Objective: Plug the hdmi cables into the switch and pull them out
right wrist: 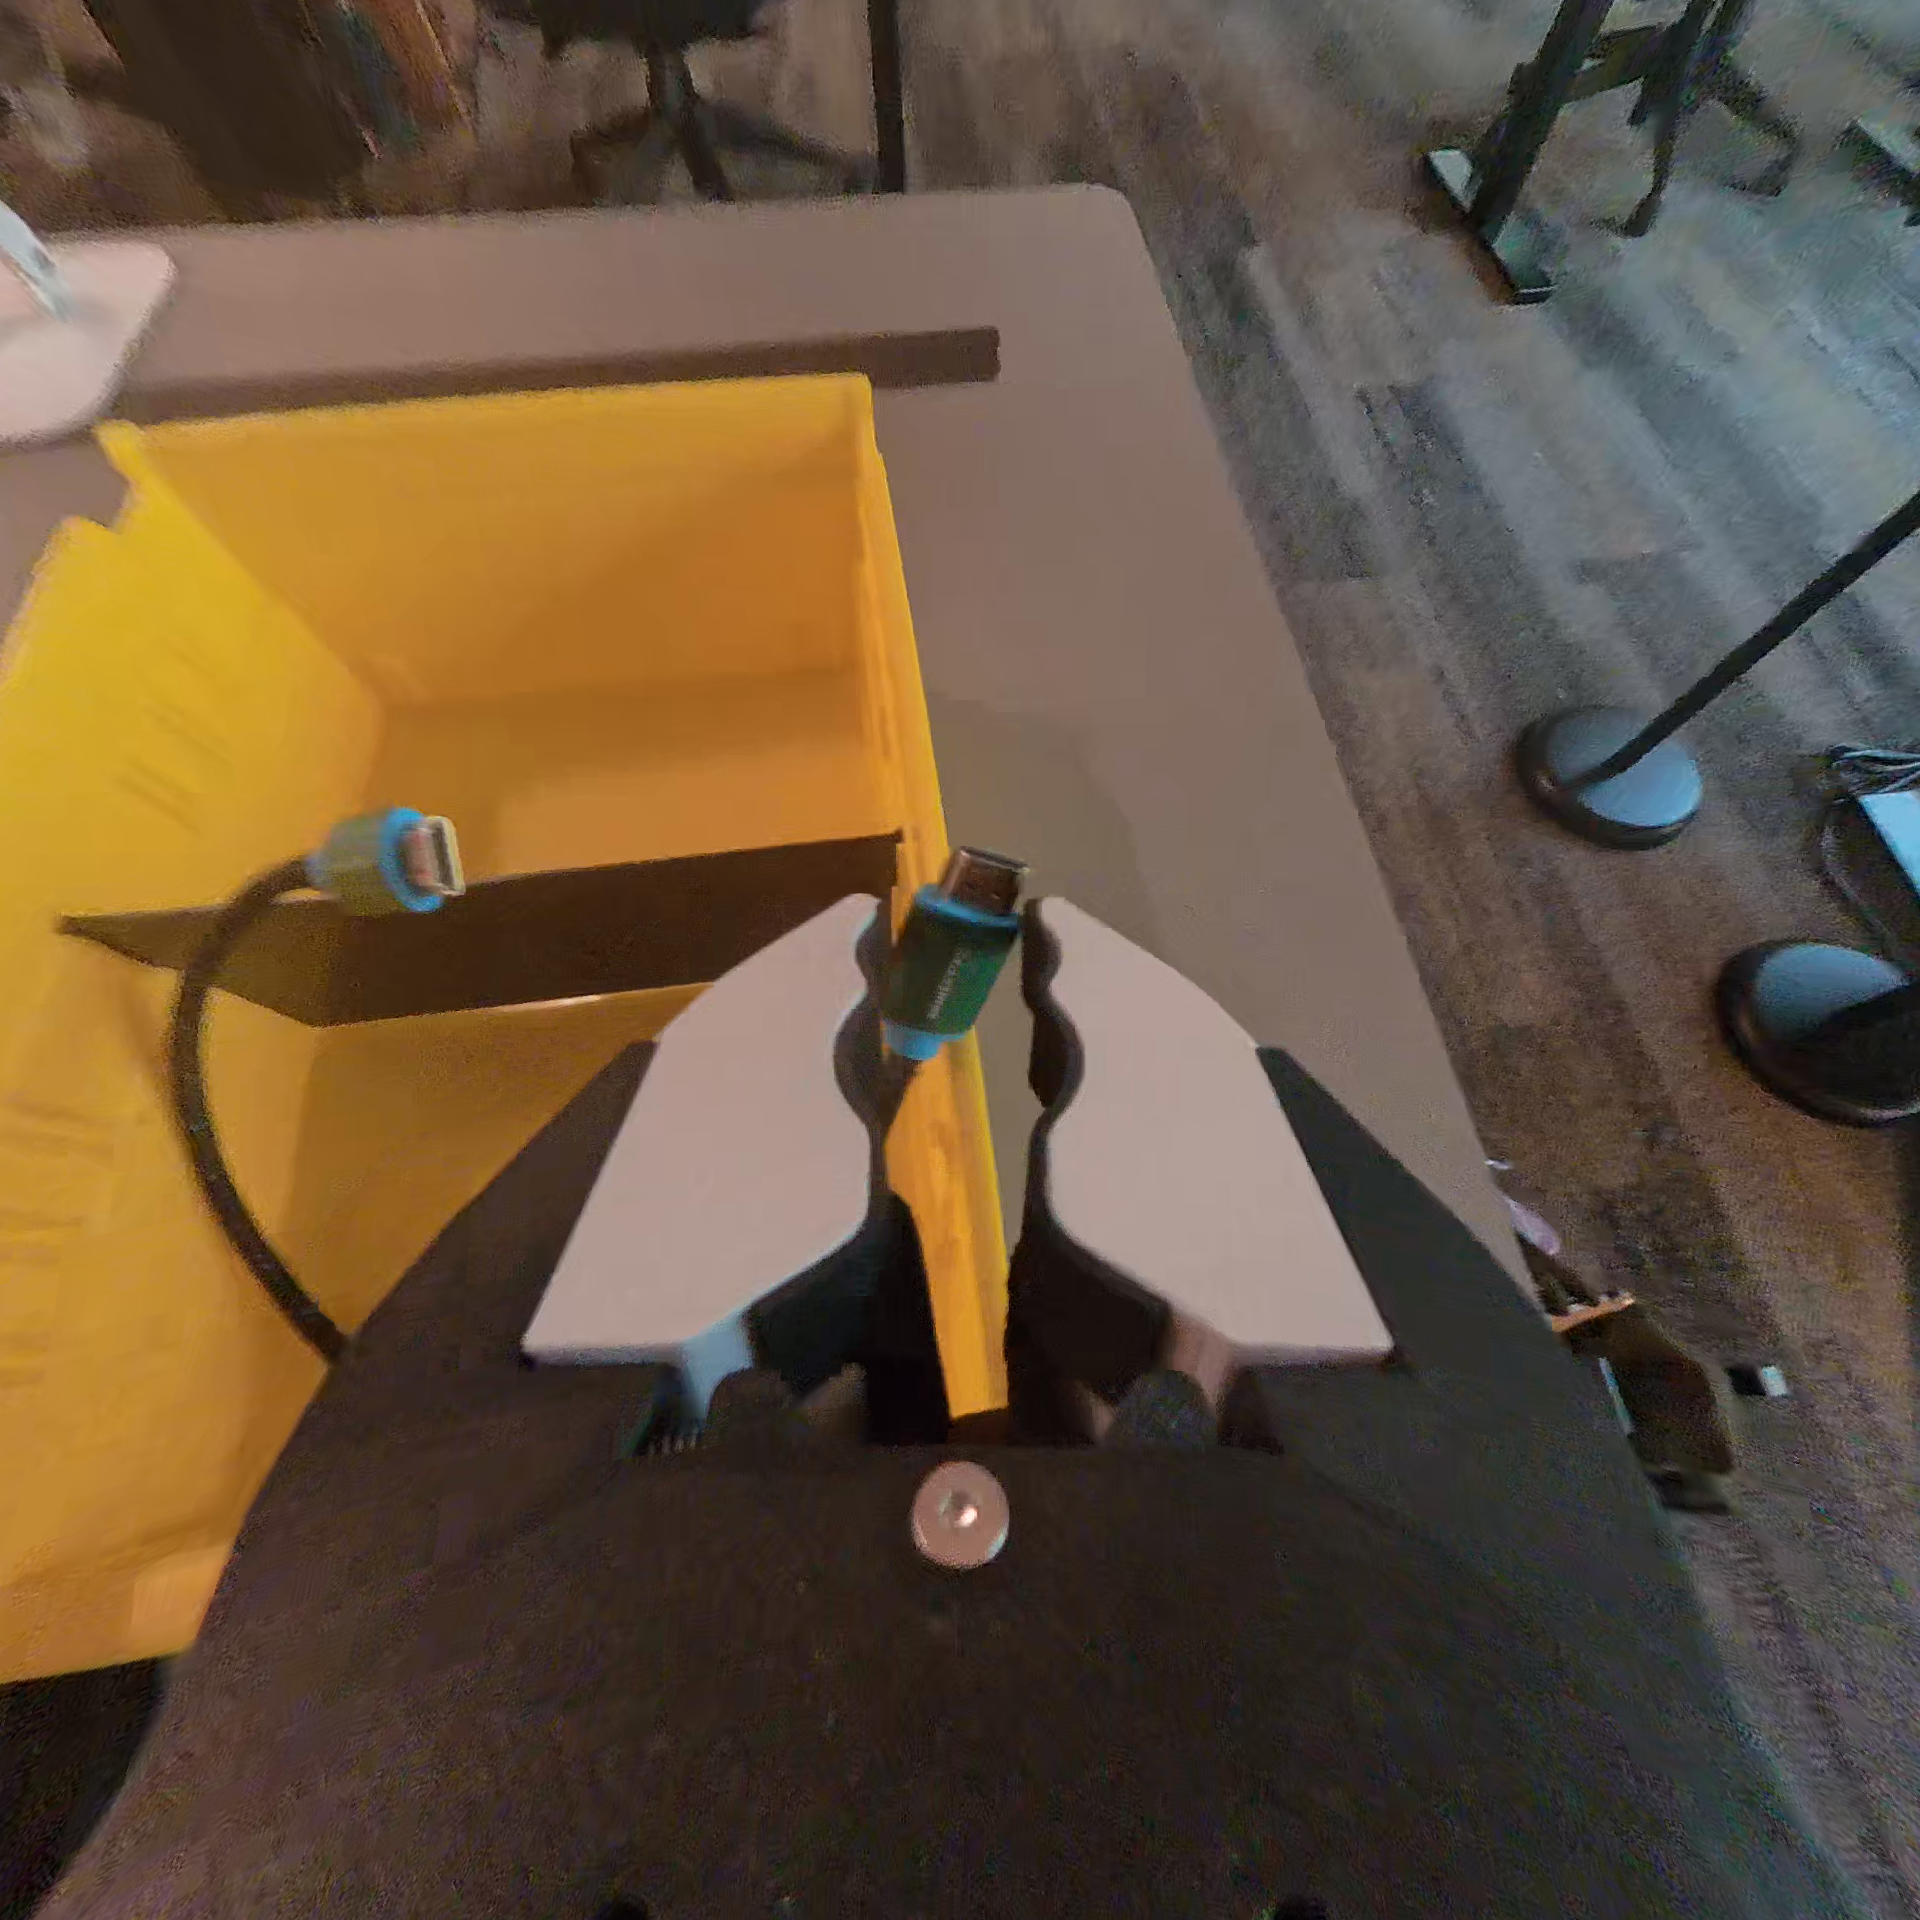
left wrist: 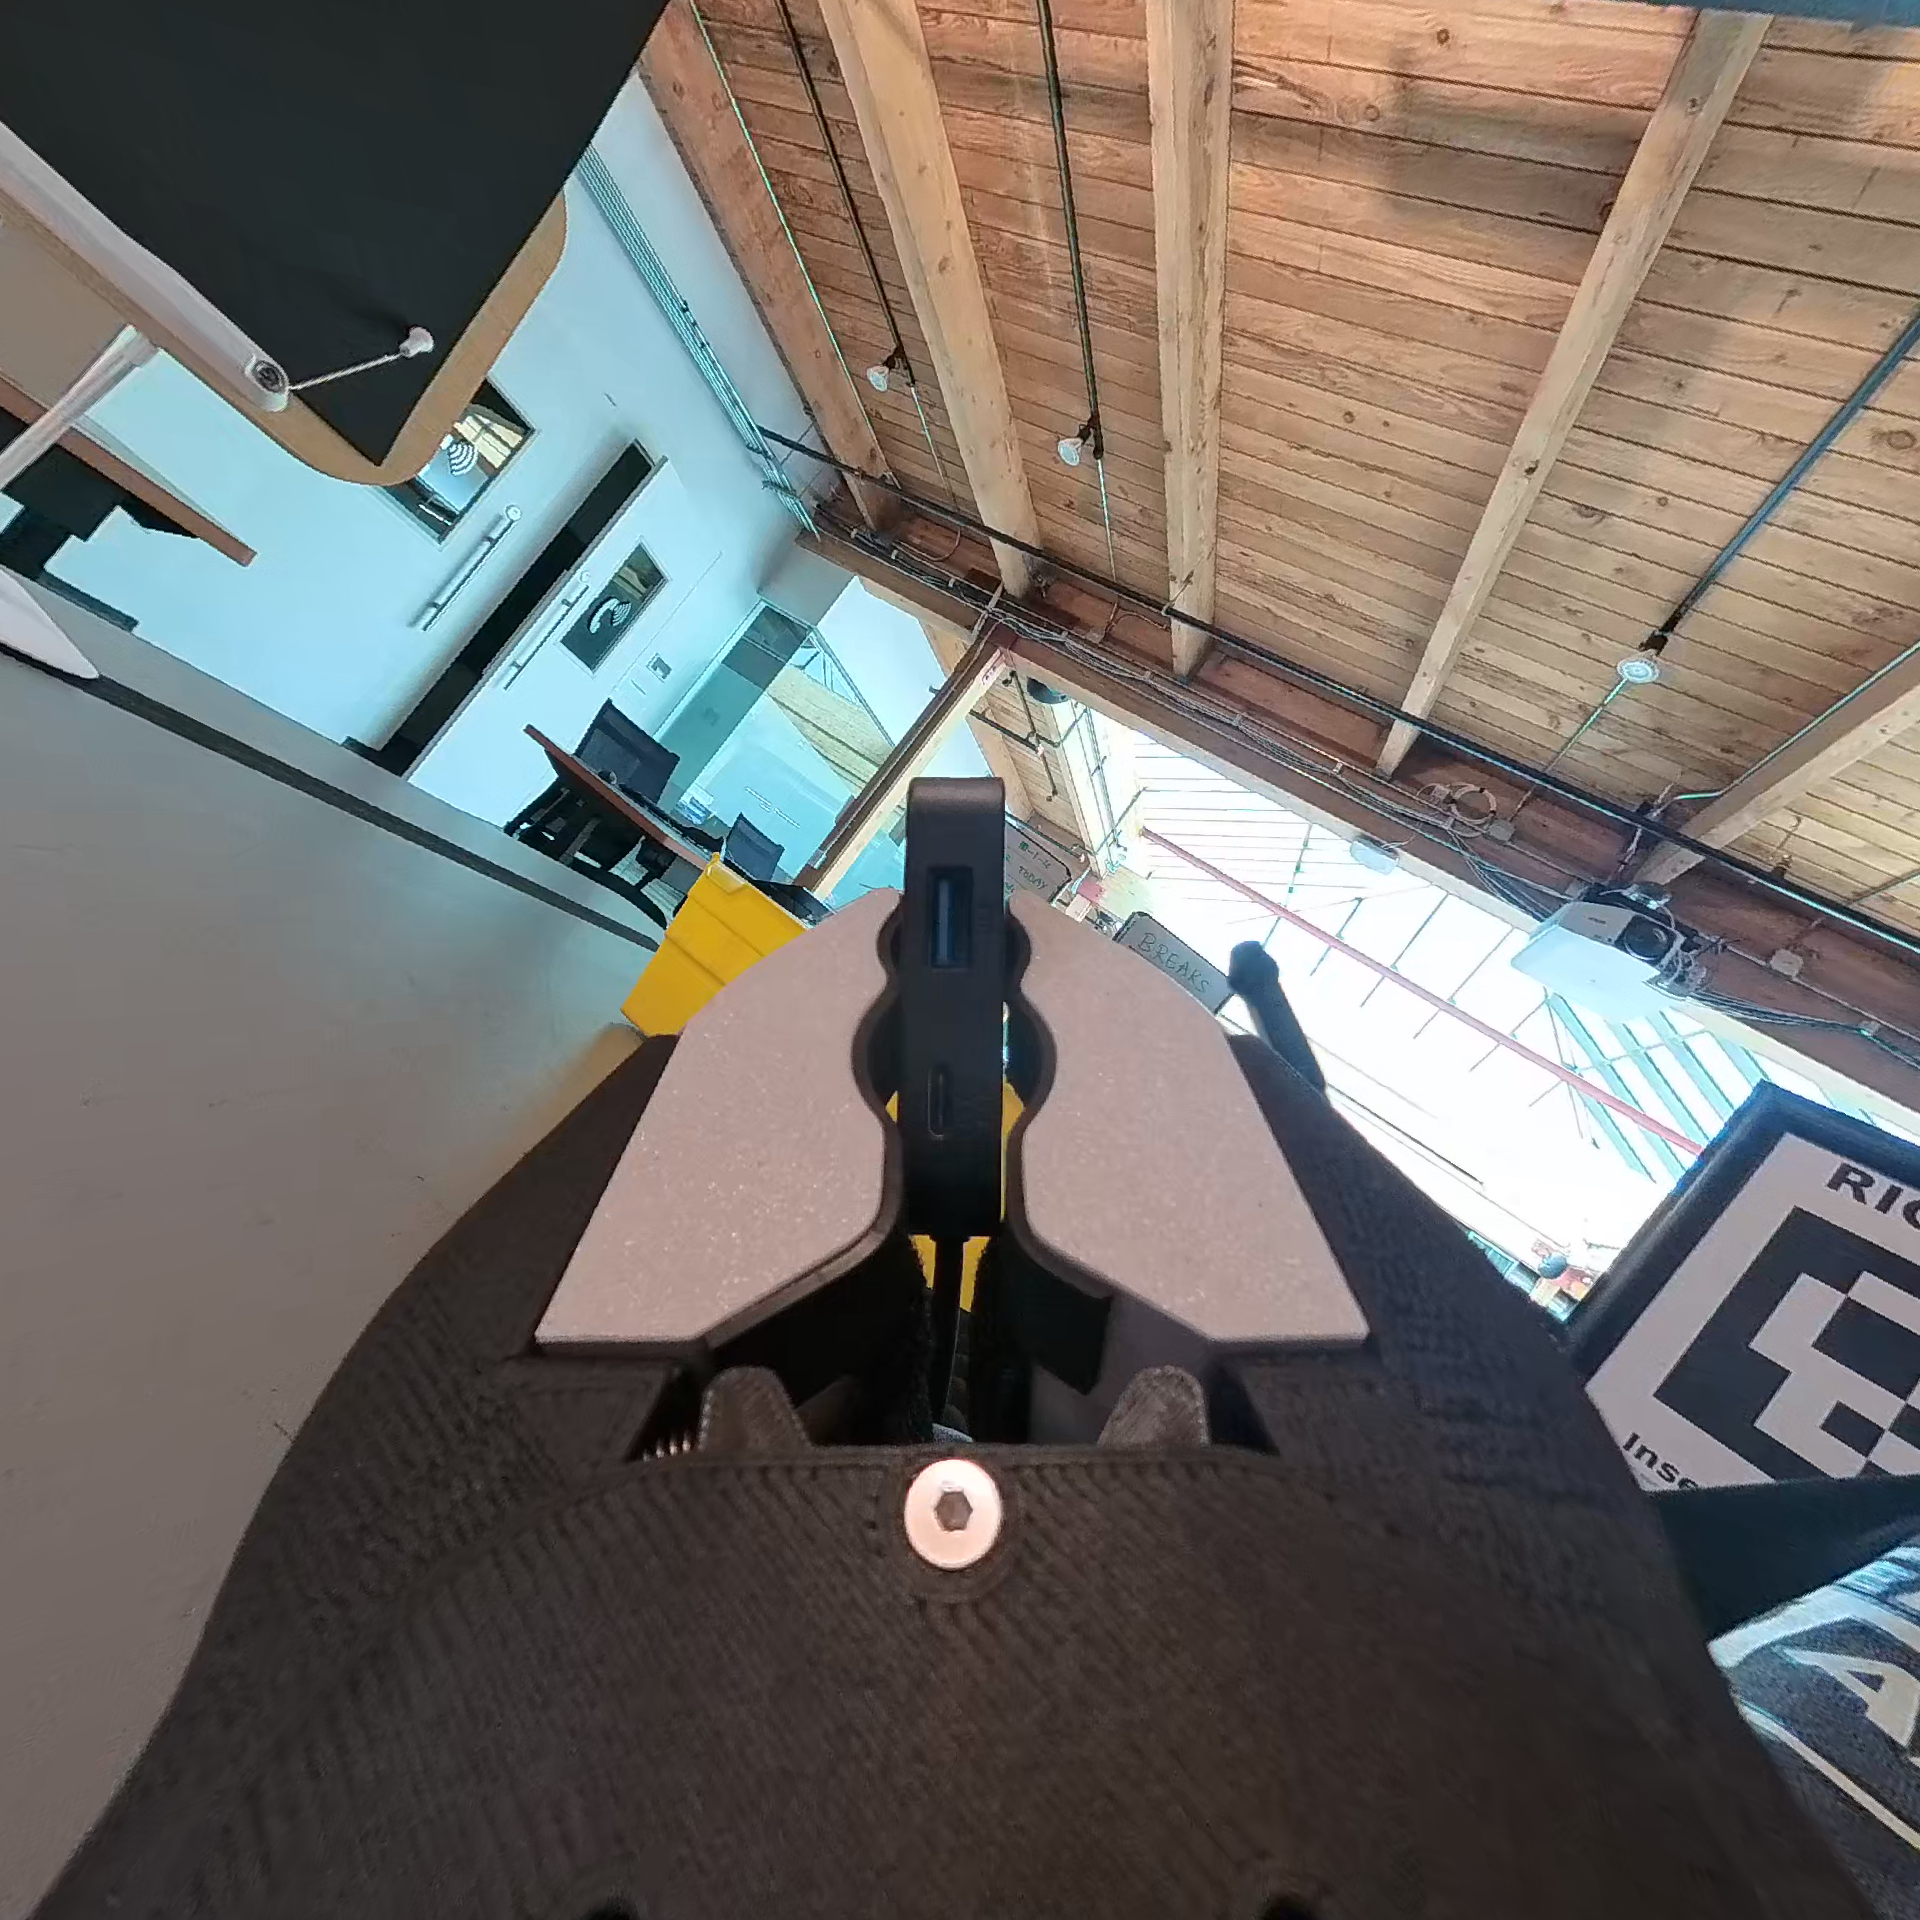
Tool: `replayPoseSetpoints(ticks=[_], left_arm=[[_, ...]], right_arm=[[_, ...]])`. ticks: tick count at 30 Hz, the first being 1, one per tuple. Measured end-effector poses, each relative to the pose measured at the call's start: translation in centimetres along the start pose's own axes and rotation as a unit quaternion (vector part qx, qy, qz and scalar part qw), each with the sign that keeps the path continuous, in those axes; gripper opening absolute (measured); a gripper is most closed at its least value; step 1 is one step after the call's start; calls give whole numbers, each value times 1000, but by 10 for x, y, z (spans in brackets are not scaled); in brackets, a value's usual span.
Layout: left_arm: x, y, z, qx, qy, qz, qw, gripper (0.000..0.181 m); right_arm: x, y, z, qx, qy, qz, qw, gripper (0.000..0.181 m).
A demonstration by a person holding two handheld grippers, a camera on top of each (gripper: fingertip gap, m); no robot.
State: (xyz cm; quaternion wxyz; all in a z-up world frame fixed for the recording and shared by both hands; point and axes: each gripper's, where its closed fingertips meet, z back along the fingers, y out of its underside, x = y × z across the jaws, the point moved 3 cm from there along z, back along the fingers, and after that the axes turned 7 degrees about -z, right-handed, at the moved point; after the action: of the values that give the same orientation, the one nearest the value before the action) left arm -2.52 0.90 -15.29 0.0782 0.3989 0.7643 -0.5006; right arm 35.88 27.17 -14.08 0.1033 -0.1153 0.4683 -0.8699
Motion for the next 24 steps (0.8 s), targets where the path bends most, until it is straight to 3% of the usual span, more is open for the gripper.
replayPoseSetpoints(ticks=[13,17,20,22,24], left_arm=[[3,4,-3,16,-10,1,1000,13],[8,11,-6,50,-29,16,998,15],[17,24,-12,137,-75,10,988,26],[17,34,-18,242,-79,-26,967,52],[13,42,-19,366,-53,-89,925,85]], right_arm=[[30,17,-14,72,-31,94,993,29],[33,15,-7,74,-29,94,992,48],[32,10,0,60,-14,95,994,58],[34,5,6,44,-18,90,995,61],[39,0,13,25,-28,87,996,64]])
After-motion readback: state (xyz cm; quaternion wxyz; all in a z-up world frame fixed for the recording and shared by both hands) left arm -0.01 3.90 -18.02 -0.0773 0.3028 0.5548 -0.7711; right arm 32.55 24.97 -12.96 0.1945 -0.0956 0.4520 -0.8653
